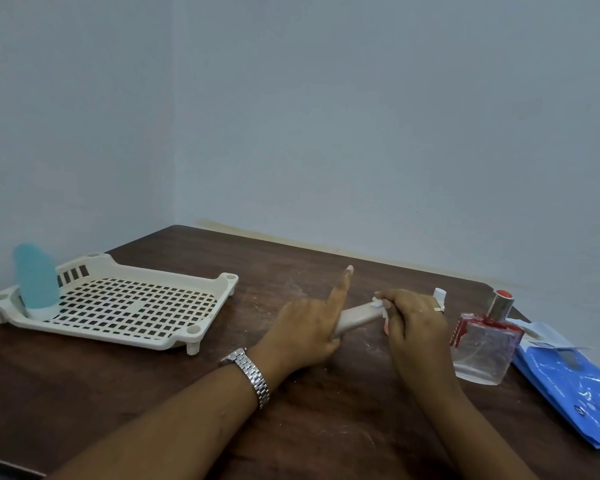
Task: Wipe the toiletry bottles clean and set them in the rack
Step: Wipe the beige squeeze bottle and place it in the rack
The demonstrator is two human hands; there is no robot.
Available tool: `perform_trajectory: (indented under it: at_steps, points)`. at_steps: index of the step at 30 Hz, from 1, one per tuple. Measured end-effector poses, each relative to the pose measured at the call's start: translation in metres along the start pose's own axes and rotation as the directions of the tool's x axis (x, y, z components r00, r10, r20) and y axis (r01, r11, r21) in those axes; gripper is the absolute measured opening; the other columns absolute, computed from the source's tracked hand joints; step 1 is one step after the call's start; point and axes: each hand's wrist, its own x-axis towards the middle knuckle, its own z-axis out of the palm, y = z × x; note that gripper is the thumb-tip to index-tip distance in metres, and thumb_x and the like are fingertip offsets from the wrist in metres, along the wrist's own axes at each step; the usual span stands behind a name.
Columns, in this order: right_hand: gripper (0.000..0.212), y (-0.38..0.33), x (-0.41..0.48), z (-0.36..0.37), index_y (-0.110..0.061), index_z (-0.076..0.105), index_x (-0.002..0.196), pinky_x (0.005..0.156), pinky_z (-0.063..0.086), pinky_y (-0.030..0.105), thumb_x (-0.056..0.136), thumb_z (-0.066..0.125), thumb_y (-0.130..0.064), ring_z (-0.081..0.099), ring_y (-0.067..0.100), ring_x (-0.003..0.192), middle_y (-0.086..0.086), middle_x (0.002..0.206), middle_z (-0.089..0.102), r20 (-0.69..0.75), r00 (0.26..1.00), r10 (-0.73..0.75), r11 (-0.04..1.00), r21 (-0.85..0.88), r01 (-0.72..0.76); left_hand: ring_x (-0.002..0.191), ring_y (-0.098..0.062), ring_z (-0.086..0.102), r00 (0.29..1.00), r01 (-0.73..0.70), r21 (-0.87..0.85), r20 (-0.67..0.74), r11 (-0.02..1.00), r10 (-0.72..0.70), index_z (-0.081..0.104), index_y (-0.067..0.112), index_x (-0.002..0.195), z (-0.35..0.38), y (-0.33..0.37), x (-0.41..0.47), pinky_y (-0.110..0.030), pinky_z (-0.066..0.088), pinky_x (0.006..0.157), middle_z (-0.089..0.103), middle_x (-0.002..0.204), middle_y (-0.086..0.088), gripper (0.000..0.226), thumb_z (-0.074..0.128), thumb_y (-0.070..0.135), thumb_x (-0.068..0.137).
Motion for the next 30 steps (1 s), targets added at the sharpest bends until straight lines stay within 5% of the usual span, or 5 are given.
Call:
perform_trajectory:
  at_steps: [6, 11, 16, 21, 30]
  points:
    - [0.023, -0.017, -0.009, 0.01, -0.016, 0.069, 0.088, 0.072, 0.047, 0.03, 0.081, 0.047, -0.015, 0.059, 0.019, 0.078, -0.002, 0.082, 0.068, 0.25, 0.95, -0.185, 0.974, -0.084, 0.212, 0.061, -0.023, 0.058, 0.996, -0.064, 0.083, -0.053, 0.995, 0.068, -0.023, 0.017, 0.146, 0.004, 0.004, 0.001, -0.034, 0.044, 0.051, 0.064, 0.079, -0.002, 0.098, 0.055, 0.026, 0.088]
    - [0.027, -0.014, -0.009, 0.011, -0.012, 0.069, 0.102, 0.081, 0.041, 0.025, 0.08, 0.055, -0.006, 0.061, 0.021, 0.09, 0.001, 0.098, 0.07, 0.312, 0.929, -0.197, 0.974, -0.044, 0.221, 0.038, -0.014, 0.046, 0.992, 0.0, 0.108, -0.125, 0.994, 0.014, 0.005, 0.006, 0.15, 0.003, -0.002, 0.001, -0.022, 0.029, 0.034, 0.054, 0.056, 0.006, 0.1, 0.069, 0.023, 0.075]
    - [0.035, -0.013, -0.006, 0.006, -0.015, 0.057, 0.125, 0.094, 0.019, 0.004, 0.093, 0.048, -0.005, 0.046, 0.007, 0.114, 0.0, 0.126, 0.058, 0.448, 0.876, -0.177, 0.984, 0.059, 0.168, 0.042, -0.014, 0.049, 0.991, -0.055, 0.142, -0.114, 0.988, 0.071, 0.009, 0.007, 0.151, 0.005, -0.005, 0.001, -0.022, 0.028, 0.037, 0.058, 0.061, 0.006, 0.101, 0.07, 0.021, 0.072]
    - [0.035, -0.009, -0.002, 0.005, -0.021, 0.055, 0.126, 0.09, 0.038, 0.016, 0.096, 0.043, -0.009, 0.053, 0.01, 0.109, -0.003, 0.123, 0.06, 0.454, 0.889, -0.062, 0.998, 0.052, 0.042, 0.043, -0.013, 0.051, 0.99, -0.044, 0.152, -0.127, 0.987, 0.064, 0.021, 0.009, 0.149, 0.007, -0.006, 0.002, -0.021, 0.03, 0.035, 0.061, 0.065, 0.006, 0.104, 0.074, 0.017, 0.059]
    - [0.03, -0.006, -0.003, 0.005, -0.019, 0.058, 0.123, 0.078, 0.036, 0.009, 0.096, 0.046, -0.015, 0.053, 0.009, 0.102, 0.0, 0.12, 0.062, 0.362, 0.926, 0.103, 0.991, 0.048, -0.129, 0.049, -0.014, 0.06, 0.958, -0.068, 0.19, -0.261, 0.979, 0.117, 0.061, 0.015, 0.124, 0.012, -0.015, 0.004, -0.022, 0.037, 0.035, 0.07, 0.077, 0.005, 0.076, 0.082, 0.022, 0.052]
